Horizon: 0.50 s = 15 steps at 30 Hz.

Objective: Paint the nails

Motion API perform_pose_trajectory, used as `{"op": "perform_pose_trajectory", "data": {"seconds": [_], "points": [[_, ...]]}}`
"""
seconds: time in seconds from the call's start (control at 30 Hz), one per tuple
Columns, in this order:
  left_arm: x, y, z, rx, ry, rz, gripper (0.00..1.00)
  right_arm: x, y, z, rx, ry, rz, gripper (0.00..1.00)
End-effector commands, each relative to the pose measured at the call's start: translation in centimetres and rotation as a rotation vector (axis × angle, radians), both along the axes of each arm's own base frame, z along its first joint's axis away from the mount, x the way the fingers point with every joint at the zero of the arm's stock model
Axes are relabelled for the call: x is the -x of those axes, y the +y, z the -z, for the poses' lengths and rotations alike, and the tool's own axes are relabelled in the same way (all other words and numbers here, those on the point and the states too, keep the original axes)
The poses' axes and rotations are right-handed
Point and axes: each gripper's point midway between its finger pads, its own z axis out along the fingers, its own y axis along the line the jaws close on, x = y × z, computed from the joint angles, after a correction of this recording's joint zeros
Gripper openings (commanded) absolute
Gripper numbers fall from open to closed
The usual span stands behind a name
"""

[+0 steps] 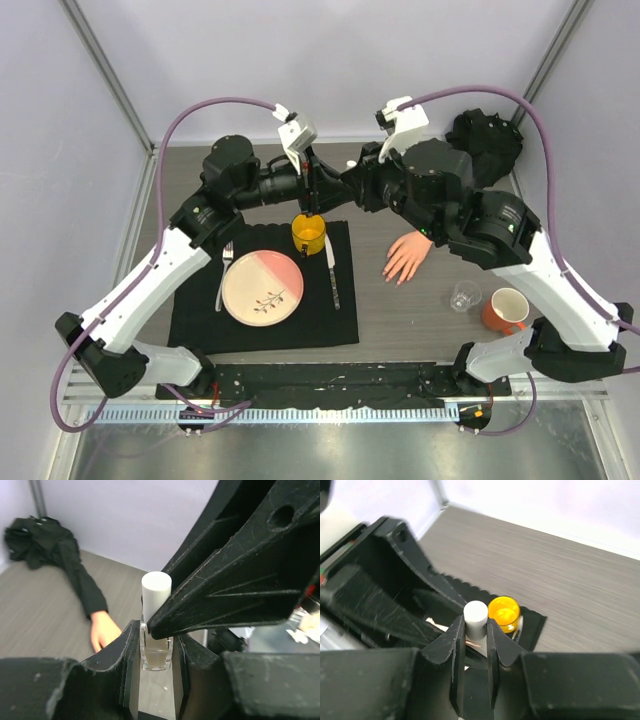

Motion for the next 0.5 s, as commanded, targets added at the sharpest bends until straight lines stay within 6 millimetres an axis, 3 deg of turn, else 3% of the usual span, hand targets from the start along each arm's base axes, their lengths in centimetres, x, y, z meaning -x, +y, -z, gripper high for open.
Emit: {"op": "perform_pose_trajectory", "data": {"seconds": [0.0,0.2,0.27,0.37,0.47], "points": [[-3.0,0.0,-5.0,0.130,-0.165,-0.119,0.00,-0.1,0.2,2.7,0.060,0.093,0.110,0.10],[-2.2,0.1,-3.9,0.112,-0.148,-0.089,0.00,0.6,0.6,0.8,0.019,0.074,0.046,0.51],[-1.9,0.3,-3.3,0.098,-0.135,-0.085,0.00,1.2,0.2,-0.1,0.001,0.074,0.011,0.59],[-1.3,0.6,-1.5,0.056,-0.097,-0.074,0.00,1.8,-0.7,-1.1,-0.009,0.068,-0.036,0.65],[-0.4,0.9,-1.0,0.049,-0.083,-0.052,0.00,3.0,-0.6,-1.8,-0.020,0.071,-0.163,0.68]]}}
